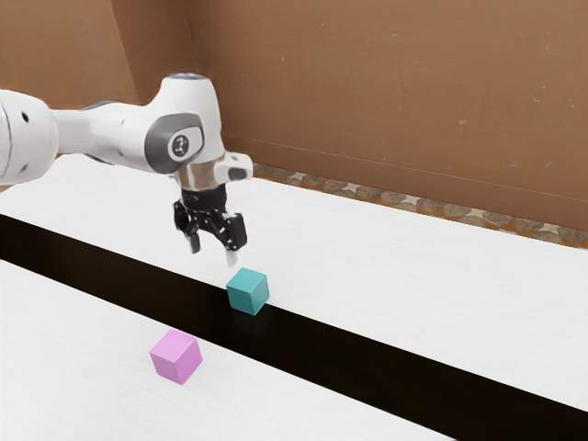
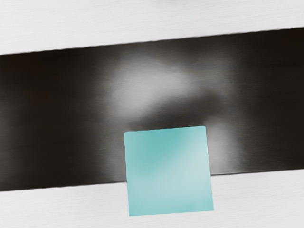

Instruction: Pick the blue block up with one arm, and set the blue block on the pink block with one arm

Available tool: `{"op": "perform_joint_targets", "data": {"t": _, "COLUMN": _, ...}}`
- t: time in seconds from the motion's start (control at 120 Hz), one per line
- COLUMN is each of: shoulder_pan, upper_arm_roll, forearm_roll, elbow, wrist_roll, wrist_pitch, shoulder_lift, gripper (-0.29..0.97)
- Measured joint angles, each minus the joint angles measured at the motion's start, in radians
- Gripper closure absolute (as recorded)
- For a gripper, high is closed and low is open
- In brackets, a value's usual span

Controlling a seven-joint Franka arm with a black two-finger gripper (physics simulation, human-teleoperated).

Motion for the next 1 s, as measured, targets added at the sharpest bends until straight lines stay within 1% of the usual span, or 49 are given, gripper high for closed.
{"op": "perform_joint_targets", "data": {"t": 0.067, "shoulder_pan": -0.001, "upper_arm_roll": -0.012, "forearm_roll": 0.003, "elbow": -0.041, "wrist_roll": -0.008, "wrist_pitch": 0.096, "shoulder_lift": 0.006, "gripper": 0.0}}
{"op": "perform_joint_targets", "data": {"t": 0.158, "shoulder_pan": -0.001, "upper_arm_roll": -0.027, "forearm_roll": 0.007, "elbow": -0.055, "wrist_roll": -0.017, "wrist_pitch": 0.203, "shoulder_lift": 0.037, "gripper": 0.0}}
{"op": "perform_joint_targets", "data": {"t": 0.2, "shoulder_pan": 0.001, "upper_arm_roll": -0.035, "forearm_roll": 0.01, "elbow": -0.06, "wrist_roll": -0.023, "wrist_pitch": 0.237, "shoulder_lift": 0.049, "gripper": 0.0}}
{"op": "perform_joint_targets", "data": {"t": 0.317, "shoulder_pan": 0.0, "upper_arm_roll": -0.053, "forearm_roll": 0.048, "elbow": -0.092, "wrist_roll": -0.053, "wrist_pitch": 0.302, "shoulder_lift": 0.058, "gripper": 0.0}}
{"op": "perform_joint_targets", "data": {"t": 0.442, "shoulder_pan": 0.002, "upper_arm_roll": -0.052, "forearm_roll": 0.061, "elbow": -0.117, "wrist_roll": -0.084, "wrist_pitch": 0.343, "shoulder_lift": 0.069, "gripper": 0.0}}
{"op": "perform_joint_targets", "data": {"t": 0.667, "shoulder_pan": 0.002, "upper_arm_roll": -0.042, "forearm_roll": 0.072, "elbow": -0.094, "wrist_roll": -0.125, "wrist_pitch": 0.394, "shoulder_lift": 0.127, "gripper": 0.0}}
{"op": "perform_joint_targets", "data": {"t": 0.783, "shoulder_pan": 0.004, "upper_arm_roll": -0.027, "forearm_roll": 0.077, "elbow": -0.06, "wrist_roll": -0.123, "wrist_pitch": 0.411, "shoulder_lift": 0.156, "gripper": 0.0}}
{"op": "perform_joint_targets", "data": {"t": 1.0, "shoulder_pan": 0.006, "upper_arm_roll": -0.031, "forearm_roll": 0.095, "elbow": -0.065, "wrist_roll": -0.095, "wrist_pitch": 0.433, "shoulder_lift": 0.171, "gripper": 0.0}}
